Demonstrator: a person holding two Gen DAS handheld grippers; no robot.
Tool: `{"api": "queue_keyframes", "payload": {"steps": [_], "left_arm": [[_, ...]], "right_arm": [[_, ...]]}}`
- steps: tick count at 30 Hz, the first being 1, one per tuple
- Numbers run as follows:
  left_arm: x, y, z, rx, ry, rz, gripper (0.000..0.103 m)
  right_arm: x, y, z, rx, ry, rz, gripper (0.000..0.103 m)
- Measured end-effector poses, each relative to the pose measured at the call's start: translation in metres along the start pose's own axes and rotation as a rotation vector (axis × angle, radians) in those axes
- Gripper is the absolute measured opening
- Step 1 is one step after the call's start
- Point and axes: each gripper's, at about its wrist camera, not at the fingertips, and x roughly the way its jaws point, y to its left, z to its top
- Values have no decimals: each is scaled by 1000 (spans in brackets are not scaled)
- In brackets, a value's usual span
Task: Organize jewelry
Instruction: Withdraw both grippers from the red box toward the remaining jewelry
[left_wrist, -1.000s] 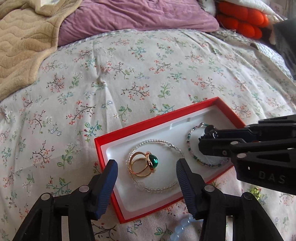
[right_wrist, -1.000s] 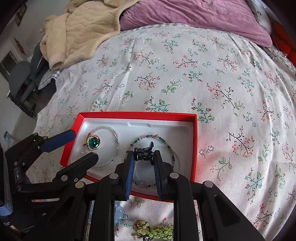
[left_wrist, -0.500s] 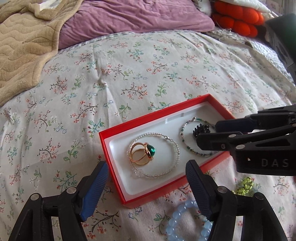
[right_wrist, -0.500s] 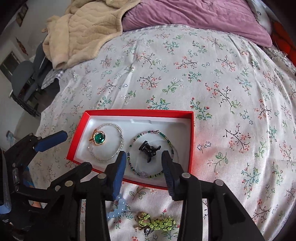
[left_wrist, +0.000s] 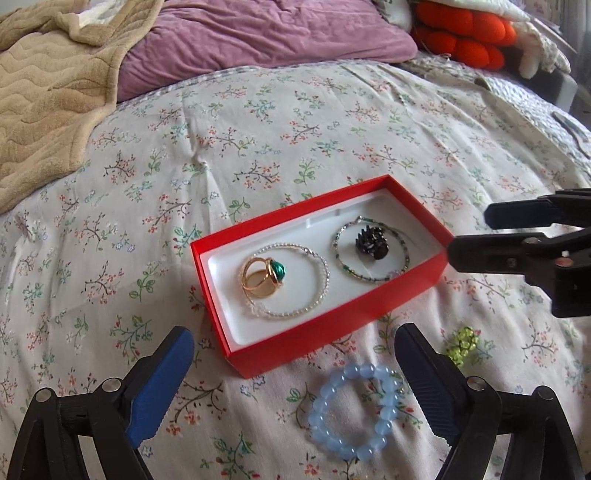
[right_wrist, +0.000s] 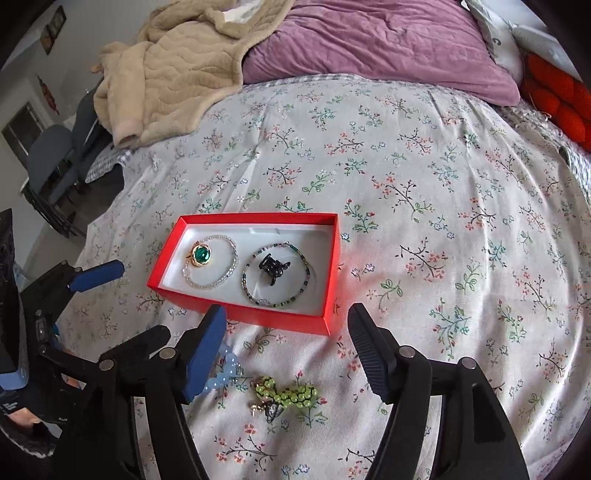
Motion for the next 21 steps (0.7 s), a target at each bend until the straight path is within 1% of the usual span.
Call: {"api": "queue_keyframes", "payload": {"steps": [4,9,15,21], "left_arm": [[-2,-2,-8,-8,23,7,96],[-4,-3,-20,-8,31,35,98],[-8,2,-34,-13,32,58,101],[-4,10,-52,-19,59,64,102]], "right_arm": [[-9,-3,-13,-19,-6,-43,88],[-15,-5,-28,-48,-12,-79,95],[-16,-1,-44,-95,10,-102,97],[-12,9,-62,-158,32,-121,98]]}}
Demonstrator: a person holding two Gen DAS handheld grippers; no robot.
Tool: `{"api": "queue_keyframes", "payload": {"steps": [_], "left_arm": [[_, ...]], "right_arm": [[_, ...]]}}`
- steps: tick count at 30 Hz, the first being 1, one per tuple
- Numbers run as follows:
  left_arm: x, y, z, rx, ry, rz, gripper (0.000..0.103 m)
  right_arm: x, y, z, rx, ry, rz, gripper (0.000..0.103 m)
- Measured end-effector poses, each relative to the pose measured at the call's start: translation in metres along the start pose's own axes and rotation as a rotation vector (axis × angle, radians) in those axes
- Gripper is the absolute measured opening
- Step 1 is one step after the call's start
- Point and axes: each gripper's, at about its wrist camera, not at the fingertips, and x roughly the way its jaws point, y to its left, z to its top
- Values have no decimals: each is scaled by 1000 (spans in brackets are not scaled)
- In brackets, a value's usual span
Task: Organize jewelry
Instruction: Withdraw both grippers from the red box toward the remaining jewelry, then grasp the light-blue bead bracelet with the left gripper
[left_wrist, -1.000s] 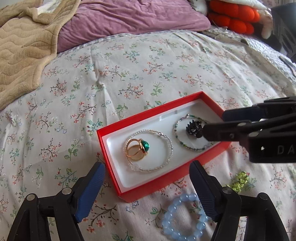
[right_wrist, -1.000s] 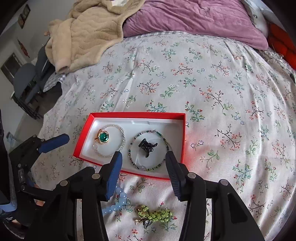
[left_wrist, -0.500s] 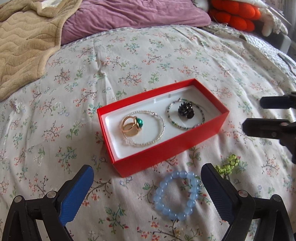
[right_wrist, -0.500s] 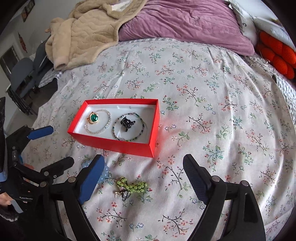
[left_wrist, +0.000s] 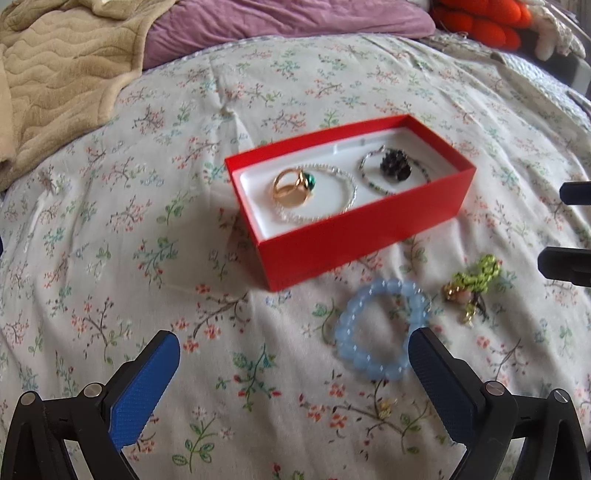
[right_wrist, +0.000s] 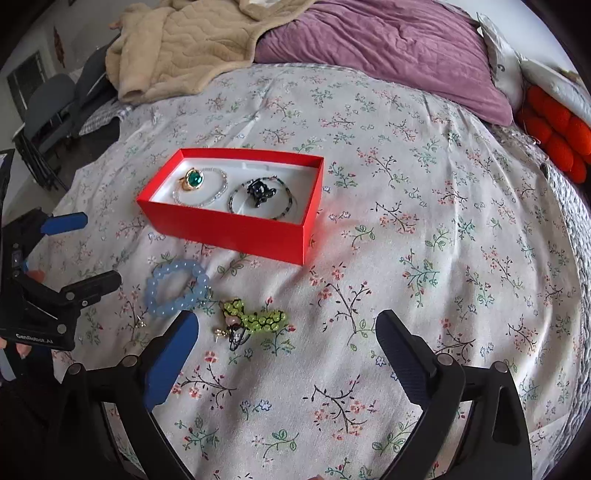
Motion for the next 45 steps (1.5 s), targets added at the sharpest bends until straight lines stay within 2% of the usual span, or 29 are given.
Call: {"api": "queue_keyframes", "payload": {"steps": [10,17,20,22,38,43,45], "left_arm": [[14,5,-29,31,59,17,102],[29,-1,-41,43,95,-16,102],[37,-5,-43,44,106,-33,102],[41,-8,-42,49,99,-33,102],[45,-25,-21,73,67,-124,101],[45,-29,-17,72,65,-166,94],[46,-32,-15,77,68,-179,86]], "right_arm": [[24,29,-31,-130,83,-22,99],[46,35,-42,-159,152,-22,99],[54,32,-44,-145,173,-15,99],[57,29,-44,-141,174,-11,103],[50,-5,-22,-8,151,15,103],[47,-17,-12,57,137,32,101],[47,-20,-9,78,137,41,97]]}}
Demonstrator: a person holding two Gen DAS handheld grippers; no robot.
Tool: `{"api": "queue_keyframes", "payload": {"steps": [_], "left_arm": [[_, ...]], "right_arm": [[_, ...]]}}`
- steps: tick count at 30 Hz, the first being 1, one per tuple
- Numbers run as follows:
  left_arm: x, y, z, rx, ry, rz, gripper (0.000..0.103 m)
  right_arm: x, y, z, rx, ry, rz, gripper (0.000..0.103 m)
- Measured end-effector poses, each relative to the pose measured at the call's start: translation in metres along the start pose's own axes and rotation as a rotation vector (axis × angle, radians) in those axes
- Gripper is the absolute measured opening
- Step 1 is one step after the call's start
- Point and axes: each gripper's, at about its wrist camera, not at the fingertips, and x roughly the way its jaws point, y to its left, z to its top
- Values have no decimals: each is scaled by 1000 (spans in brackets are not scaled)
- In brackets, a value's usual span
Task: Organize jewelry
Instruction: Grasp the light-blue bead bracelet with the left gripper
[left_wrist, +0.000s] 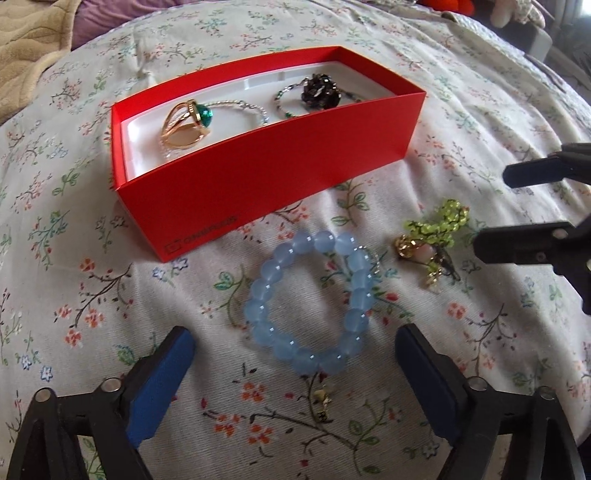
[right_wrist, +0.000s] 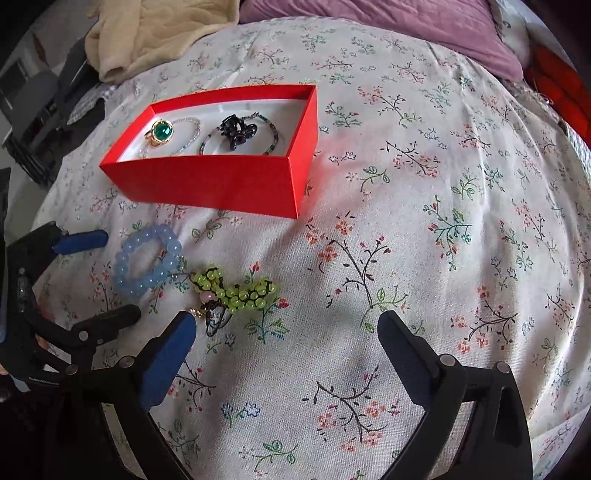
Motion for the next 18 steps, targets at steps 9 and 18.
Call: {"api": "queue_keyframes", "payload": {"steps": [9,18], "left_arm": [[5,-9,5,11,18,-23,43],[-1,-6,4,17,14,-15,14]], "right_arm": [[7,11,10,2,12,24,87],[12,10,12,30,24,37,77]]}}
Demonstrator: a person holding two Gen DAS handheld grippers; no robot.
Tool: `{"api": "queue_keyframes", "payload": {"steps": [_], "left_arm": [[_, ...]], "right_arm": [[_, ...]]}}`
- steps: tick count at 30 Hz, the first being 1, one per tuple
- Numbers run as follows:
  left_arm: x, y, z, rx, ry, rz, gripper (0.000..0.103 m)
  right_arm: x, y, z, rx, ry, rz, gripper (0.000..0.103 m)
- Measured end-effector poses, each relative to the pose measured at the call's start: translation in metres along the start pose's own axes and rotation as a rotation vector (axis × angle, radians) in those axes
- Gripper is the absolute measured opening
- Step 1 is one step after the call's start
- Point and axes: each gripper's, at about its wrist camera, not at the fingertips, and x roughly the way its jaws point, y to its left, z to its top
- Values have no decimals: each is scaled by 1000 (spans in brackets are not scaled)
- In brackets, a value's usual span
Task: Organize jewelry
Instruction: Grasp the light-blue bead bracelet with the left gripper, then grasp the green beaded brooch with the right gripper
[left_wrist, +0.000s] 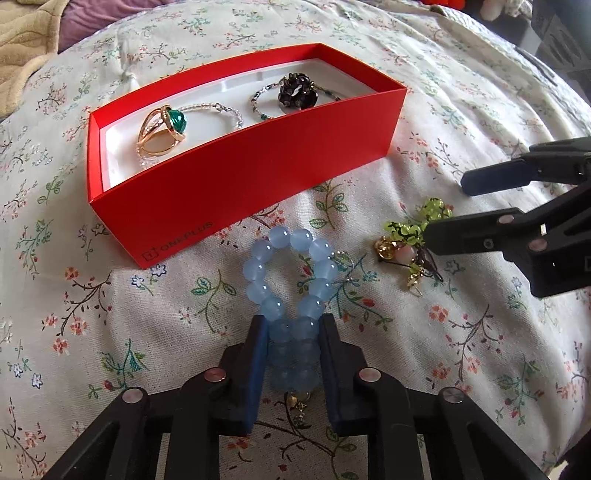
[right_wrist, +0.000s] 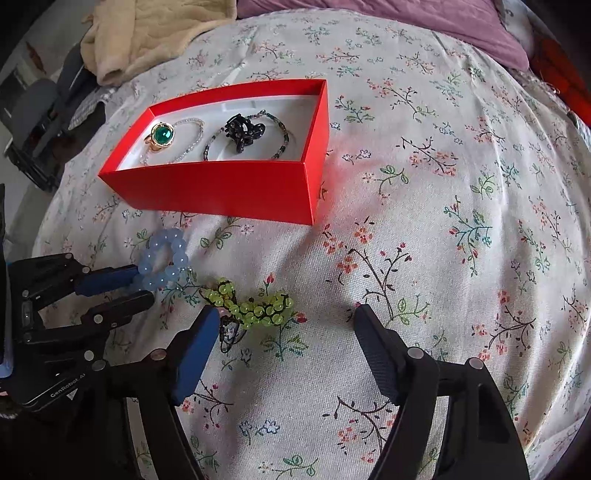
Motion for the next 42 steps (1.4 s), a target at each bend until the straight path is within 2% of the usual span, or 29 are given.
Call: {"api": "queue_keyframes", "payload": {"steps": [2,6,10,15,18,24,26,30,31,32,33,36,38,40,42], "left_arm": [[-2,2,0,-4,0,2,9],[-5,5,-1,-12,-5,-1,9],[-5,8,-2,-31,2,-14,11],[-4,12,-4,-40,4,-26,32],[-7,11,-6,-34,-1,-36,47],[-15,6,-11,14,-5,-32,54],[-16,5,-11,23,-6,-34,54],[-19,6,-9,16,-11,-45,56],[-21,7,-8,12,-14,-47,56],[-22,7,-7,8,-18,-49,56],[-23,9,-7,2,-21,-52,56],[-27,14,-5,-23,-33,-64,56],[-28,18,-3,-45,-41,-68,56],[-27,23,-2,-68,-44,-66,56],[-24,28,0,-94,-42,-62,56]], "right_arm": [[0,-1,2,18,-4,10,75],[1,-3,7,53,-3,24,73],[2,-6,10,94,-7,31,63],[4,-15,11,155,-8,35,49],[5,-13,8,132,4,24,45],[0,-10,-11,19,41,-14,33],[-2,-14,-16,-7,51,-21,32],[-10,-23,-25,-56,58,-108,32],[-13,-28,-27,-45,53,-107,32],[-17,-34,-27,-23,45,-89,32],[-22,-39,-27,2,29,-56,37],[-36,-47,-25,35,-23,16,38],[-41,-50,-23,44,-53,46,45],[-39,-47,-21,47,-56,74,51],[-32,-43,-19,42,-38,85,51]]}}
